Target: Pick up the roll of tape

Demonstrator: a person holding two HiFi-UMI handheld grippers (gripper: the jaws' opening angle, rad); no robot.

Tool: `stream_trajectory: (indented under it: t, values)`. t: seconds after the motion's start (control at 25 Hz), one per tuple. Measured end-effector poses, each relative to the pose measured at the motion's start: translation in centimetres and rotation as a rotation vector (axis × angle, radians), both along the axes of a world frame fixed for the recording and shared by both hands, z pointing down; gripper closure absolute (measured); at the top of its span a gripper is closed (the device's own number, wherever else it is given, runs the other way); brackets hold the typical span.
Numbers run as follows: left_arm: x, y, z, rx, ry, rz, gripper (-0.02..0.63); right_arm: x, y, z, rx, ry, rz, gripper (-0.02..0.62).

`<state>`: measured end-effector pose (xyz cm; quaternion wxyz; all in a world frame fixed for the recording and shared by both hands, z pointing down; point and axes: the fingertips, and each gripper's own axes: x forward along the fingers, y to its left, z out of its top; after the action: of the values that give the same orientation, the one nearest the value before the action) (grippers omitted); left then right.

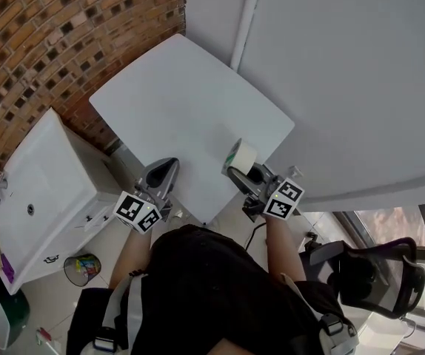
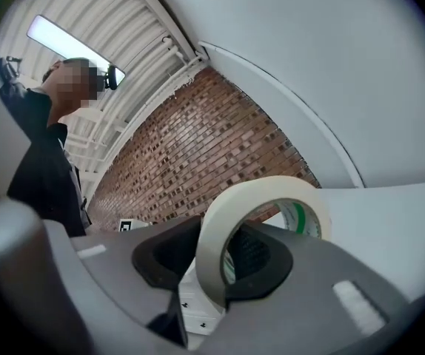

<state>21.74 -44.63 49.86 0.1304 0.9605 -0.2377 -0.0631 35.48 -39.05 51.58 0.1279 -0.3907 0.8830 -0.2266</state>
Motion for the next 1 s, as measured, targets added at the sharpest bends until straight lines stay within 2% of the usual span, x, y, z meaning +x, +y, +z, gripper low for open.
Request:
stream_trajectory:
  t: [0.16, 0.28, 0.44, 0.6, 0.8, 0.92, 1.0]
  values:
    - [1.1, 1.2, 0.0, 0.004, -0.039, -0.018, 0.604, 0.3, 1.3, -0.5, 0.038, 0.006, -0.061, 0.479]
    - [1.9, 2.8, 0.7, -0.008, -0.088, -0.013, 0.604, 0.5, 2.2, 0.4, 0.034, -0.046, -0.115, 0.479]
    - [1.3, 4.4, 1.2, -0.036, -0.093, -0.053, 0.604, 0.0, 3.3, 1.3, 0.020, -0.102, -0.152, 0.479]
    - [0.2, 6.0, 2.8, -0.075, -0.136, -0.052, 0.604, -1.8, 4.6, 2.5, -0.013, -0.062, -0.177, 0.479]
    - [-1.6, 7.4, 1.7, -0.060, -0.066, -0.024, 0.604, -5.1, 6.2, 2.5, 0.013, 0.109, -0.198, 0.479]
    - [-4.3, 8.7, 1.0, -0.030, -0.058, -0.018, 0.604, -8.0, 6.9, 1.6, 0.025, 0.114, -0.180, 0.479]
    - [-7.1, 9.3, 0.7, -0.023, -0.037, -0.025, 0.604, -10.2, 7.4, 0.9, 0.025, 0.062, -0.148, 0.479]
